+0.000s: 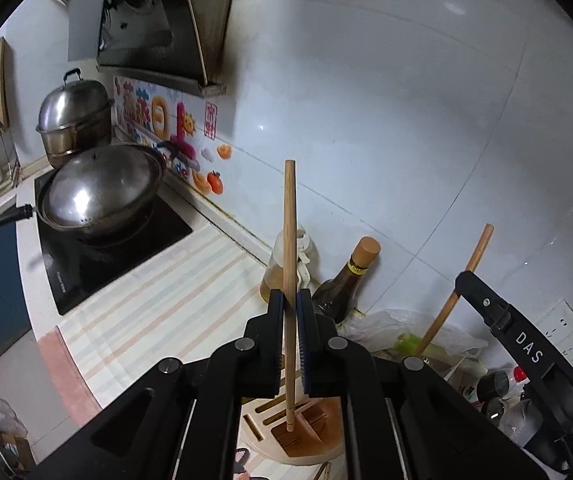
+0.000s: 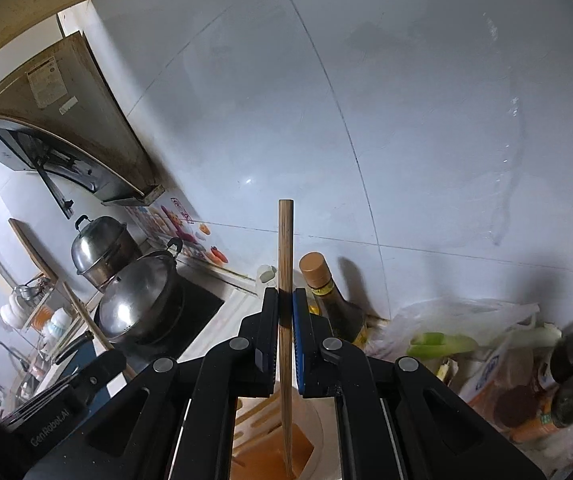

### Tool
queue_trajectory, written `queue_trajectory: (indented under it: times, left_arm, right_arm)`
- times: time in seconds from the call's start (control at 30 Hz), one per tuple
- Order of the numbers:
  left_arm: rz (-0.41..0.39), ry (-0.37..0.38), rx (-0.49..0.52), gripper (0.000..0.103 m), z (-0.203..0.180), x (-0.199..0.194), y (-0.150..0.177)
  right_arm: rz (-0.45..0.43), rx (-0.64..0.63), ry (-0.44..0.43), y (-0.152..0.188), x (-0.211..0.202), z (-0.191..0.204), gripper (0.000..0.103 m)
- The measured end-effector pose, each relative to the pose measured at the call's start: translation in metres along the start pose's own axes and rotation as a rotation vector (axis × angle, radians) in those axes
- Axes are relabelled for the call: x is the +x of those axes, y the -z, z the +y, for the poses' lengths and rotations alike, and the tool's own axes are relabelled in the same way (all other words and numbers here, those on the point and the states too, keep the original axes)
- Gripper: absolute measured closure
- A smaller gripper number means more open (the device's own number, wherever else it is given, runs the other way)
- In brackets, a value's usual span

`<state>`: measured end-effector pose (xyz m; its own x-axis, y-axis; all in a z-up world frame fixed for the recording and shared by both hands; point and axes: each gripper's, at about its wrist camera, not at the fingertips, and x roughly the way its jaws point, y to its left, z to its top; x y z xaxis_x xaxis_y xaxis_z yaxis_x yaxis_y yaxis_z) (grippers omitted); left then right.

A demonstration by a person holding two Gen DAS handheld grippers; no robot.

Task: Organize utensils
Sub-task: 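Lower the chopsticks into the holder and open both tools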

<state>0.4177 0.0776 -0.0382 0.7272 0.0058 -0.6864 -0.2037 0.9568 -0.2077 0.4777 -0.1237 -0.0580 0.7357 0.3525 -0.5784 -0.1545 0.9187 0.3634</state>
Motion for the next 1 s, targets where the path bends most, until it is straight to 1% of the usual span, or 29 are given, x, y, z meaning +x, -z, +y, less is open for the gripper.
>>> queue_trajectory:
  times: [0.07,0.37,0.5,0.73,1.0]
  left_arm:
    - [0.003,-0.003,0.005,0.099,-0.001,0.006,0.003]
    - [0.046,0.04,-0.033,0.099,0.01,0.031,0.008]
    - [0.051,0.05,-0.05,0.099,0.017,0.039,0.008]
    - [0.075,0.076,-0.049,0.099,0.018,0.049,0.012]
    - [0.096,0.117,-0.053,0.099,0.018,0.05,0.019]
  right_arm:
    - [-0.007,-0.01,-0.002,0.003,0.007,-0.001,0.096]
    - [-0.016,-0.041,-0.029,0.019,0.027,-0.005,0.096]
    - [-0.01,-0.055,-0.053,0.023,0.034,-0.005,0.096]
    - [-0.012,-0.071,-0.1,0.03,0.038,-0.003,0.096]
    - [0.008,-0.091,-0.146,0.043,0.023,-0.013,0.096]
